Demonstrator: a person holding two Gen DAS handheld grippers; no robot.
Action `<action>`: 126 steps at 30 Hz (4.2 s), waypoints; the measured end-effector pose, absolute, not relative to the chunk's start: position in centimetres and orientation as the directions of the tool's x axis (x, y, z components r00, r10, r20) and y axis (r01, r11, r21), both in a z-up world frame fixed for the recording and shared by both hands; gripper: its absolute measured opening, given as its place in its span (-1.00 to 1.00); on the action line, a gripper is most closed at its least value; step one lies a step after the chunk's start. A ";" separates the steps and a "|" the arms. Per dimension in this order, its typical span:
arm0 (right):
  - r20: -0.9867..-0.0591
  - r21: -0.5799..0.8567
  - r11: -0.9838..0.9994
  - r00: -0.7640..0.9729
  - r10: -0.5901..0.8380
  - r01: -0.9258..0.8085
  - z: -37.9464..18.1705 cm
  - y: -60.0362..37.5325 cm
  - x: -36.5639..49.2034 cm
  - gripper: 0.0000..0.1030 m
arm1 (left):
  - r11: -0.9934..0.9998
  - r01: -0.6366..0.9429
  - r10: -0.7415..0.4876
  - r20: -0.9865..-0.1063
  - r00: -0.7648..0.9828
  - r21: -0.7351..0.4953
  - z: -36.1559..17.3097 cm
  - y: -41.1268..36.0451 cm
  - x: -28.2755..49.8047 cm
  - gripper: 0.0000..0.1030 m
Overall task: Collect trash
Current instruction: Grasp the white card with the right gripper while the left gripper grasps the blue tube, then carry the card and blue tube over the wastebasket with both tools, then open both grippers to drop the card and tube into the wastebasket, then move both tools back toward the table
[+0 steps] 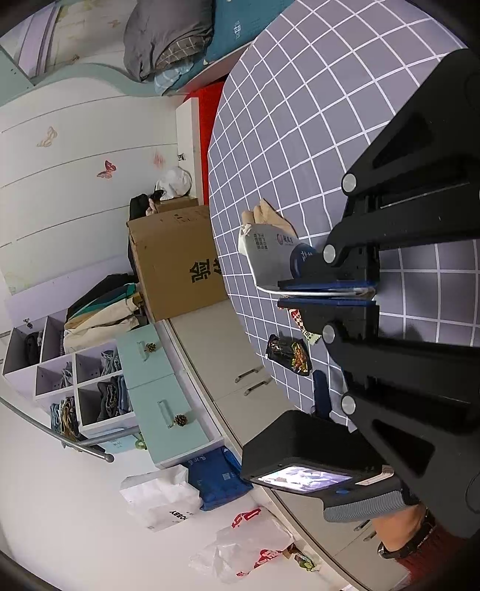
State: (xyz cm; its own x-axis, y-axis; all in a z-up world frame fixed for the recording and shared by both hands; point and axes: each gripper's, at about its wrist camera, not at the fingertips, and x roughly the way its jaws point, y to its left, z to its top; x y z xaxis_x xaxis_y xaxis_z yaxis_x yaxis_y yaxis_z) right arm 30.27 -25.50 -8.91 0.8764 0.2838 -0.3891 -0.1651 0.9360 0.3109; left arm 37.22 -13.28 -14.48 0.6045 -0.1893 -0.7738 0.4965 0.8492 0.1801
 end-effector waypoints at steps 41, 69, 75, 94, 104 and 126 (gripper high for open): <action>-0.420 0.304 0.741 0.614 0.668 -0.599 -6.2 2.0 24.2 -0.92 | 0.928 -0.092 -0.161 -0.614 0.773 -0.361 -11.8 19.1 22.8 -0.87; -0.739 0.276 0.770 0.386 0.553 -0.575 -26.1 19.9 31.5 0.16 | 0.844 -0.397 -0.126 -0.852 0.508 -0.361 -32.0 32.1 24.1 -0.87; -0.759 0.235 0.792 0.402 0.512 -0.564 -26.9 19.6 31.3 0.17 | 0.859 -0.392 -0.108 -0.865 0.490 -0.329 -32.5 31.6 24.7 -0.86; -0.729 0.240 0.822 0.464 0.504 -0.516 -25.5 16.0 30.0 0.28 | 0.898 -0.346 -0.090 -0.883 0.461 -0.272 -32.2 28.5 26.7 -0.85; -0.679 0.306 0.821 0.495 0.543 -0.481 -23.6 14.2 30.1 0.31 | 0.915 -0.324 -0.050 -0.862 0.504 -0.242 -29.7 27.8 27.5 -0.08; -0.519 0.367 0.760 0.560 0.646 -0.536 -13.2 10.1 26.6 0.34 | 0.939 -0.305 0.096 -0.726 0.681 -0.161 -16.7 24.5 22.5 0.20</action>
